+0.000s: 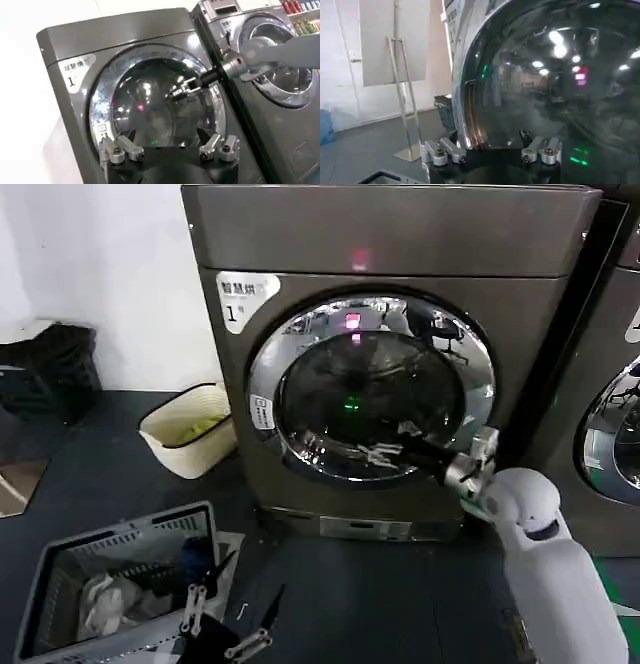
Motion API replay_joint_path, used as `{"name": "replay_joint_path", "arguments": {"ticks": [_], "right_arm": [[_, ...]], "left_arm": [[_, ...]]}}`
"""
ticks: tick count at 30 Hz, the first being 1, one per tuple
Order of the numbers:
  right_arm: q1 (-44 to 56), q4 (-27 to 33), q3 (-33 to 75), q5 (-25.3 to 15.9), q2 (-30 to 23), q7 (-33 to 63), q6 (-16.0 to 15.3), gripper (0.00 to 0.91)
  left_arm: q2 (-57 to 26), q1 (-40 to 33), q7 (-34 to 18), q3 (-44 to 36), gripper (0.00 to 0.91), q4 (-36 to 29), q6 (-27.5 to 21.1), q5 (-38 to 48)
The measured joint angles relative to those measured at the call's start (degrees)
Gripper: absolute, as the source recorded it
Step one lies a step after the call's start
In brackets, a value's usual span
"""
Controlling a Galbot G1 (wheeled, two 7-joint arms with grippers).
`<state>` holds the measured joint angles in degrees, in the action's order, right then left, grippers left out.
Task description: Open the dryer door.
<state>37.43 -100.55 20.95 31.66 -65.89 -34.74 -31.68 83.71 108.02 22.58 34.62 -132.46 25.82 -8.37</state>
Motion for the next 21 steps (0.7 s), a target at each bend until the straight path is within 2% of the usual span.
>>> {"name": "replay_joint_path", "arguments": {"ticks": [8,12,21], "right_arm": [[-2.5,1.7,-4.2,-0.8,-1.6,2.9,1.6,0.907],[-3.2,1.9,-5.8,-2.0,-2.0,5.1,1.9,0.907],[-5.4,3.3,-9.0,-2.0,-3.3,6.4,1.8,0.907]], "left_arm": [[0.3,-0.1,0.0,0.0,0.907,0.2,-0.1,-0.3],[0.5,-0.1,0.0,0.0,0.907,0.3,-0.2,-0.4],[1.0,-0.1,-0.1,-0.4,0.907,0.8,-0.2,-0.8]]}}
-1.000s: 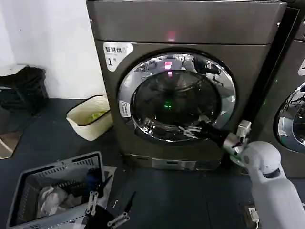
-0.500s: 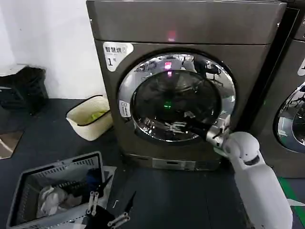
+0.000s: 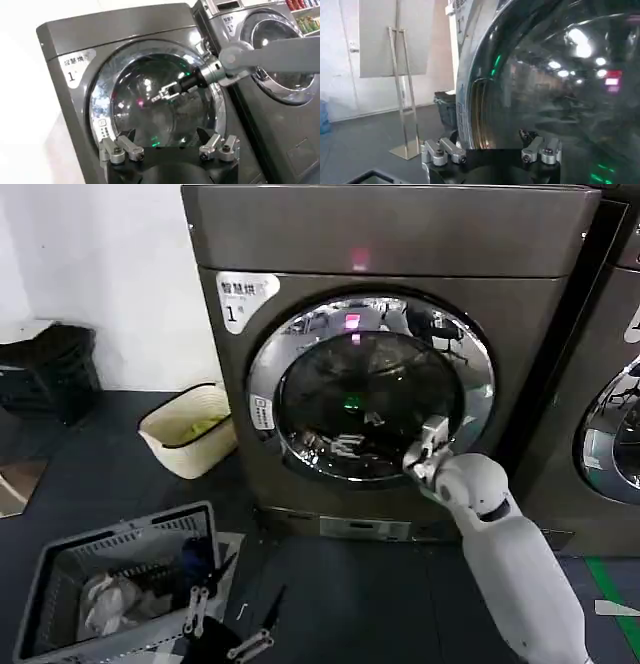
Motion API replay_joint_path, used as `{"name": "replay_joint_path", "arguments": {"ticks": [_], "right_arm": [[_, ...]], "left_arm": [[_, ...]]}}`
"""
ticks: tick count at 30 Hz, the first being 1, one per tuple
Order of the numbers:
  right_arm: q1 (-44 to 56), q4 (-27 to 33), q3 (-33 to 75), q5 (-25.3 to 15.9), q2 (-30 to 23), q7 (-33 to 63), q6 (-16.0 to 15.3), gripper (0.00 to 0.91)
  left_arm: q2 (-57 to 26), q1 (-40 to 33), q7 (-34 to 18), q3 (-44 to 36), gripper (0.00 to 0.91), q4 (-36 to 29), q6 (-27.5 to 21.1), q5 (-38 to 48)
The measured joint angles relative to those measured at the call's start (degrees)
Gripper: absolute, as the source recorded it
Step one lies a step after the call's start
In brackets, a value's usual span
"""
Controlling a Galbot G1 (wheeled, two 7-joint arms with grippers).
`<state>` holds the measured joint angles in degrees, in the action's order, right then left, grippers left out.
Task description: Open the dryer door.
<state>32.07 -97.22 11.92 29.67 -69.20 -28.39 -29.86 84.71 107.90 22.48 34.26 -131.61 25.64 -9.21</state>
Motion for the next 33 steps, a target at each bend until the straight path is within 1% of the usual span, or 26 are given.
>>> {"name": "replay_joint_path", "arguments": {"ticks": [17,26,33], "right_arm": [[-4.1,4.8,-3.5,-1.4,-3.1,1.0,0.0,0.907],[-5.7,6.2,-5.5,-1.6,-4.2,0.9,0.1,0.907],[-6.8,7.8,-6.7,-2.8,-5.9,0.8,0.3,0.907]], "left_arm": [[0.5,0.1,-0.1,-0.1,0.907,-0.1,0.0,-0.2],[0.6,-0.1,-0.1,-0.2,0.907,0.0,-0.1,-0.4],[0.7,-0.2,-0.1,-0.2,0.907,0.0,-0.1,-0.4]]}}
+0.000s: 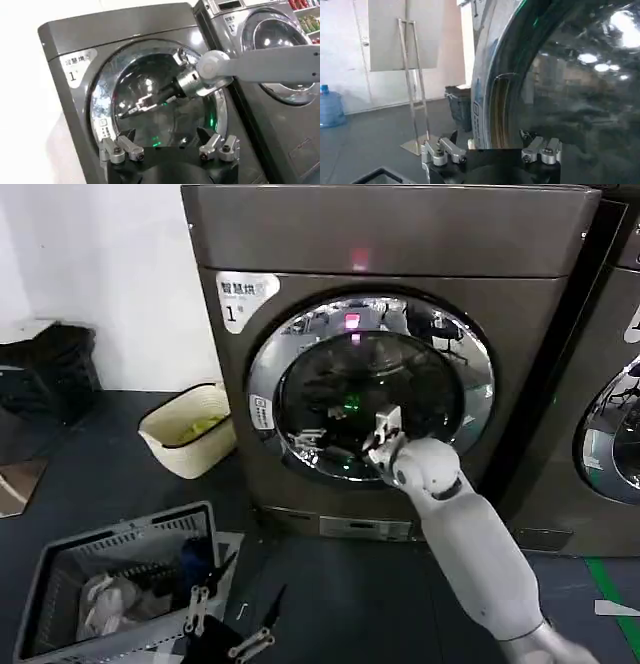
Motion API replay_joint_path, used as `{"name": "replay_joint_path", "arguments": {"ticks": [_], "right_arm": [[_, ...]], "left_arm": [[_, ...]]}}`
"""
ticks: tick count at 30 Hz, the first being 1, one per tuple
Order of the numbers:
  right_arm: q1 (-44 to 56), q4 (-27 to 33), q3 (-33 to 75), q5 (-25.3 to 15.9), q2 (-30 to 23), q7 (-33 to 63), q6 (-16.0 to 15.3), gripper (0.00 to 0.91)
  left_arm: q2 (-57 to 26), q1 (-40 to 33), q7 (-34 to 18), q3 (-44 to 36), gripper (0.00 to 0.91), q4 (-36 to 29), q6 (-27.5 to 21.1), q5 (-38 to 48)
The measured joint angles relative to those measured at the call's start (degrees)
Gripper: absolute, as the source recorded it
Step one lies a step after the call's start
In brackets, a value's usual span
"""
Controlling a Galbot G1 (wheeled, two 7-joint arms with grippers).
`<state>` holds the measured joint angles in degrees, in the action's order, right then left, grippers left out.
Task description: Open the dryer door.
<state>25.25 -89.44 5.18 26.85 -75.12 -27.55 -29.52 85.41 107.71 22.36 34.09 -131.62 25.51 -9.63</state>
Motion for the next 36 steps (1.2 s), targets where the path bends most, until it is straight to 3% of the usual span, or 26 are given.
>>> {"name": "replay_joint_path", "arguments": {"ticks": [14,36], "right_arm": [[-1.6,4.0,-2.0,-2.5,-3.3,1.1,1.7,0.907],[-4.1,8.6,-3.5,-3.1,-5.8,-0.1,1.8,0.907]], "left_arm": [[0.2,-0.3,0.0,0.1,0.907,0.2,0.0,0.1],[0.4,-0.2,0.0,0.2,0.907,0.2,0.1,0.1]]}}
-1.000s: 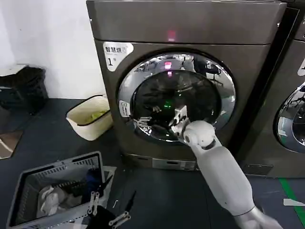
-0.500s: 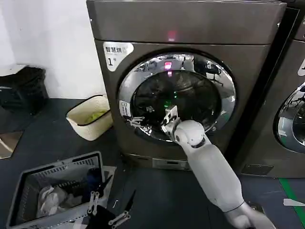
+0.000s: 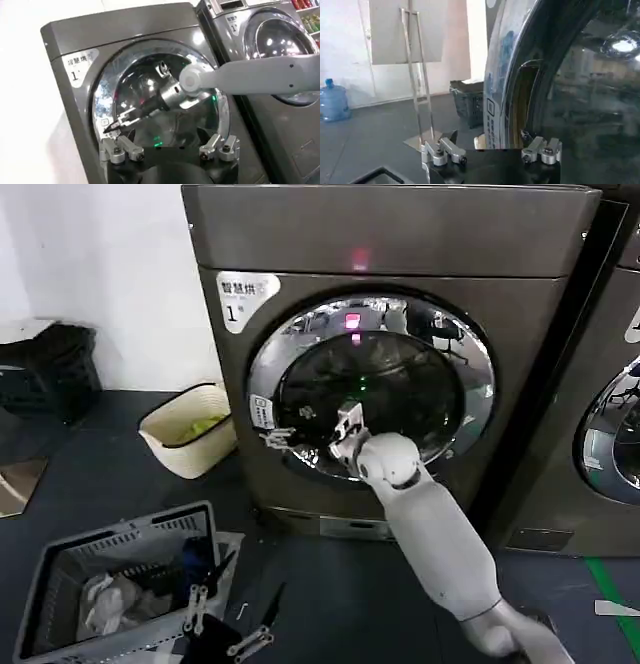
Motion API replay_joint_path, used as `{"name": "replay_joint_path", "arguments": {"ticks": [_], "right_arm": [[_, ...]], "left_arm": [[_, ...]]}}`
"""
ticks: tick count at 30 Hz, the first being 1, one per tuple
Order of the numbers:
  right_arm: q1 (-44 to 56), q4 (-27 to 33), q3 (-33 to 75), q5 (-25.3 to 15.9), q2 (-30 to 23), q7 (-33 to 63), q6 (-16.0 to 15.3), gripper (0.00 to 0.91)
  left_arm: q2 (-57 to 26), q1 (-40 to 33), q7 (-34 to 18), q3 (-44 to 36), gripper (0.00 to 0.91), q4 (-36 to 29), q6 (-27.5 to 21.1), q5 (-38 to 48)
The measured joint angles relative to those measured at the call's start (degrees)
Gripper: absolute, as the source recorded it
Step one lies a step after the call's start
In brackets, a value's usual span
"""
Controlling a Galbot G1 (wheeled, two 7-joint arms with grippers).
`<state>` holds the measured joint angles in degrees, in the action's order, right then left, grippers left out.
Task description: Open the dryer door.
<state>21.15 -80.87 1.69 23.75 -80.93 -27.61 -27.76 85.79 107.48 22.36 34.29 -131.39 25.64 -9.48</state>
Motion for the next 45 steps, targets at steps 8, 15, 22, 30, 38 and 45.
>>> {"name": "replay_joint_path", "arguments": {"ticks": [8,15,22,30,38,45], "right_arm": [[-0.8,2.3,-0.4,-1.1,-0.5,-1.6,1.1,0.907],[-1.6,4.1,-0.6,-1.3,-0.6,-3.9,1.8,0.907],[-2.2,5.6,-0.6,-1.4,0.2,-8.1,3.1,0.907],[-2.4,4.7,-0.5,1.0,1.9,-13.3,2.6,0.907],[-2.2,2.1,-1.3,3.9,4.6,-18.2,1.3,0.907],[-1.0,-1.2,-1.2,6.5,7.1,-23.5,-0.7,0.907]], "left_arm": [[0.0,0.1,0.0,0.1,0.907,0.0,0.1,0.1],[0.0,0.3,0.0,0.1,0.907,0.1,0.3,0.1],[0.1,0.4,-0.1,0.2,0.907,0.1,0.3,0.1],[0.1,0.3,-0.1,0.3,0.907,0.3,0.3,0.3],[-0.2,-0.2,-1.1,0.5,0.907,1.0,-0.2,1.0],[-0.7,-0.8,-1.0,1.8,0.907,1.0,-0.9,3.4]]}}
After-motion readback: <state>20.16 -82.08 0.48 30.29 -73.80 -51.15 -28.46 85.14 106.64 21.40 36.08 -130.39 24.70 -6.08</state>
